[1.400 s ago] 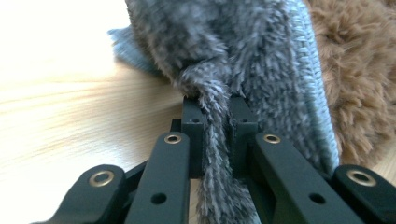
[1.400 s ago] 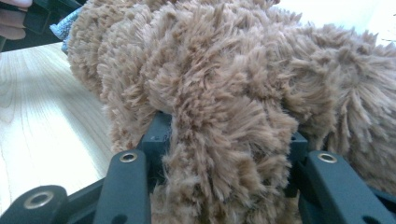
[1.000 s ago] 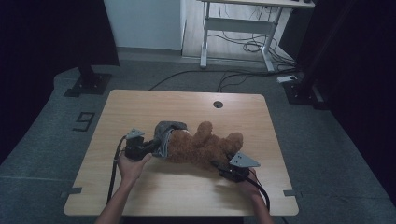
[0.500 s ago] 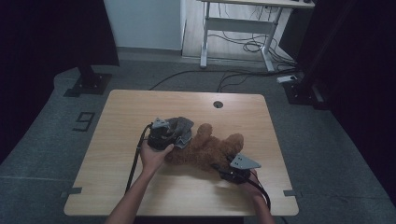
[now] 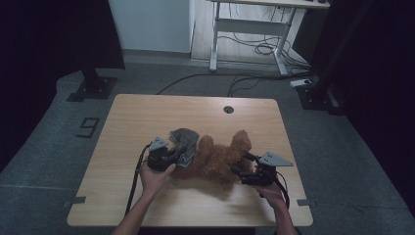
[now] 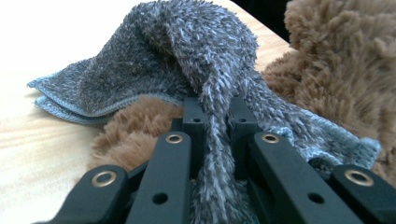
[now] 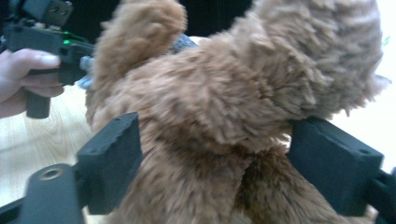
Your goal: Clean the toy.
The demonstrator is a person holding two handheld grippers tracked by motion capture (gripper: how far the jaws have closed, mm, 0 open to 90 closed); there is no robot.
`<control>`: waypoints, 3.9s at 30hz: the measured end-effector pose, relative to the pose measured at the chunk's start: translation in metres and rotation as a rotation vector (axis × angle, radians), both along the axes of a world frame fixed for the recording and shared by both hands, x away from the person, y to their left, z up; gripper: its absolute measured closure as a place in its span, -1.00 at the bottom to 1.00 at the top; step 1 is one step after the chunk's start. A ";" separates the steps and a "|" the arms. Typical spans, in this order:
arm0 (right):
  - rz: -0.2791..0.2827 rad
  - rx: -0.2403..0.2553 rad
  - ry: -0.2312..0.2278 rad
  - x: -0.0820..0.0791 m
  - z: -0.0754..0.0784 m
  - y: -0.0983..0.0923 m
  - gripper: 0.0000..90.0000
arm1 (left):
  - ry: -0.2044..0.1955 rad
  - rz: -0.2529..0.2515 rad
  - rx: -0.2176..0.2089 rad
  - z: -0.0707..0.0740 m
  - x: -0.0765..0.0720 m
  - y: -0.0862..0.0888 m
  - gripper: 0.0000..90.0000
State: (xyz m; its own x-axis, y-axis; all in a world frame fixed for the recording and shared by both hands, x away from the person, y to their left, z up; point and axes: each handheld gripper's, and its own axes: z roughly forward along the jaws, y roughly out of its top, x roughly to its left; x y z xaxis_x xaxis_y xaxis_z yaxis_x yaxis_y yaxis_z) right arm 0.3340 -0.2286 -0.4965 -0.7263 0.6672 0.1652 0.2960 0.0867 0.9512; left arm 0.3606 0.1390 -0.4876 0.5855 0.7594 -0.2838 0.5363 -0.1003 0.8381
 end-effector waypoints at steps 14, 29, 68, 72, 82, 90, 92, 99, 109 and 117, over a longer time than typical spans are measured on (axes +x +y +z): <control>0.160 -0.059 0.074 0.006 -0.023 0.026 -0.35 | 0.005 -0.024 -0.098 0.010 -0.017 0.036 0.77; 0.118 -0.056 0.180 0.009 -0.031 0.021 -0.45 | 0.196 0.045 -0.042 -0.022 0.001 0.056 0.78; 0.051 -0.206 -0.055 0.022 -0.035 0.044 0.01 | 0.012 -0.243 -0.065 0.039 0.003 -0.059 0.77; 0.029 -0.182 -0.048 0.021 -0.038 0.040 0.00 | 0.017 -0.284 0.004 0.035 0.002 -0.093 0.76; 0.003 -0.147 -0.017 0.018 -0.037 0.029 -0.07 | 0.002 -0.197 0.040 0.019 -0.005 -0.076 0.78; -0.009 -0.123 -0.017 0.009 -0.030 0.022 -0.28 | 0.007 -0.192 0.034 0.011 -0.007 -0.076 0.79; -0.001 -0.094 -0.014 0.006 -0.028 0.017 -0.30 | 0.008 -0.195 0.029 0.008 -0.009 -0.075 0.79; 0.003 -0.084 -0.008 0.003 -0.024 0.012 0.21 | -0.005 -0.187 0.056 0.007 -0.013 -0.068 0.79; 0.028 -0.100 0.013 0.006 -0.032 0.003 0.29 | 0.000 -0.062 -0.054 0.001 -0.022 0.019 0.79; 0.049 -0.111 0.014 0.006 -0.035 0.001 0.28 | 0.015 0.044 -0.053 -0.009 -0.021 0.064 0.78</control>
State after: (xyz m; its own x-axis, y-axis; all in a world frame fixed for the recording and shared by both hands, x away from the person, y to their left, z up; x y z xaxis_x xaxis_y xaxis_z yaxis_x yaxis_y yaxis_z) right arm 0.3400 -0.2272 -0.5316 -0.7566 0.6458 0.1025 0.3023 0.2064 0.9306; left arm 0.3401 0.2033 -0.4966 0.5472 0.7680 -0.3328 0.5515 -0.0317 0.8336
